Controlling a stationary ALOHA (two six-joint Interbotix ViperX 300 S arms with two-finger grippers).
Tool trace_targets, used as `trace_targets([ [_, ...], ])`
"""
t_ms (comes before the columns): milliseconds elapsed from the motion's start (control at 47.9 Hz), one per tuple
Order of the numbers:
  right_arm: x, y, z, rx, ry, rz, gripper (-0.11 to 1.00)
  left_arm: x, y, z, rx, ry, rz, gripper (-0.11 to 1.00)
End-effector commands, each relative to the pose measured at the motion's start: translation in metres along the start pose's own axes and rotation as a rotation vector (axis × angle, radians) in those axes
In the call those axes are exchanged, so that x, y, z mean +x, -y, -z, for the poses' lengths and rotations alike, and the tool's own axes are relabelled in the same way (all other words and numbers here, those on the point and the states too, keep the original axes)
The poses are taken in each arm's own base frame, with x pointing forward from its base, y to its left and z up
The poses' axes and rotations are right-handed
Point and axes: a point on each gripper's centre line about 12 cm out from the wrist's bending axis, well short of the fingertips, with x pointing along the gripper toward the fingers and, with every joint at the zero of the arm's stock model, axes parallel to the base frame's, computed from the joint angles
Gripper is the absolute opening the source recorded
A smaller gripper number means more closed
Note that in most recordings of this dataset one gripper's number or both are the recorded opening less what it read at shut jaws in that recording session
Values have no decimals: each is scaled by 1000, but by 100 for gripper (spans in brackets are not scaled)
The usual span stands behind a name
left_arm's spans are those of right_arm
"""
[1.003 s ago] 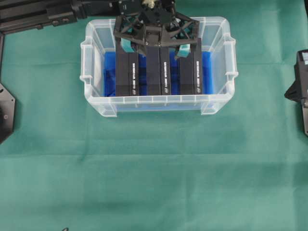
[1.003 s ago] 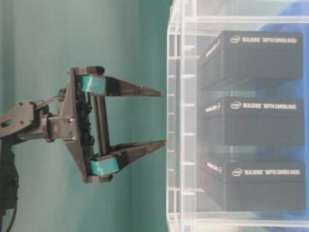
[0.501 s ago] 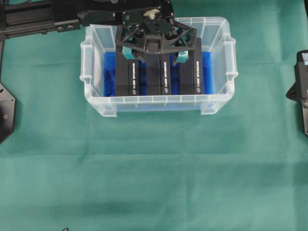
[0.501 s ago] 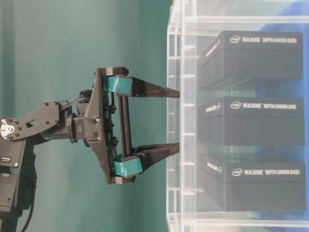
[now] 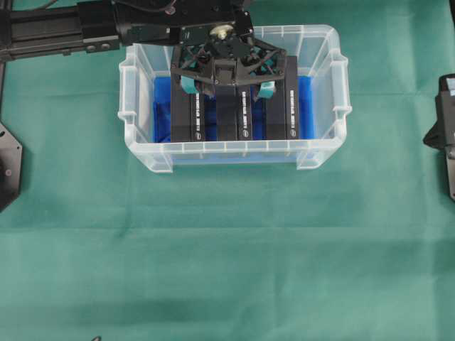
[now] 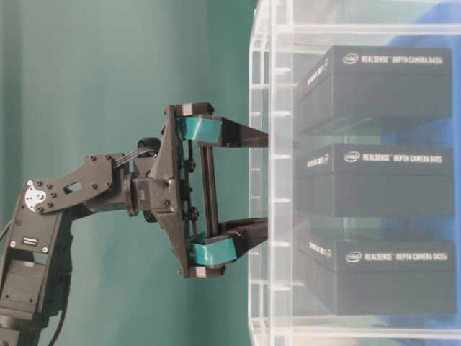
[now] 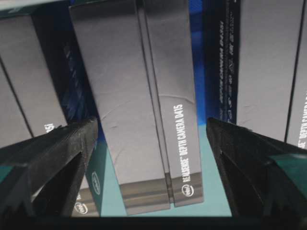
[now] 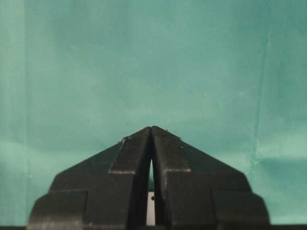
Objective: Take the box out of the case with the left arm.
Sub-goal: 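Lower the open left gripper around the middle black box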
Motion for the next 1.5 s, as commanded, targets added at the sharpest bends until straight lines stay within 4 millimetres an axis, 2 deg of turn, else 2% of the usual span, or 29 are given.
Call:
trace_targets([
  [0, -7, 0, -7, 5, 27, -2, 7, -10, 0, -1, -10, 17, 28, 96],
  [543, -9, 0, -10, 7, 38, -4, 7, 6, -2, 4, -31, 22, 43, 95],
  [982, -9, 0, -10, 7, 36, -3, 7, 10, 0, 6, -35, 19, 38, 94],
  [1065, -9, 0, -10, 7, 36, -3, 7, 10, 0, 6, -50, 19, 38, 88],
  [1190, -9, 0, -10, 8, 33, -4, 7, 10, 1, 6, -81, 19, 41, 61],
  [1483, -10, 0, -9, 9, 35, -6, 7, 10, 4, 7, -77, 27, 74, 61],
])
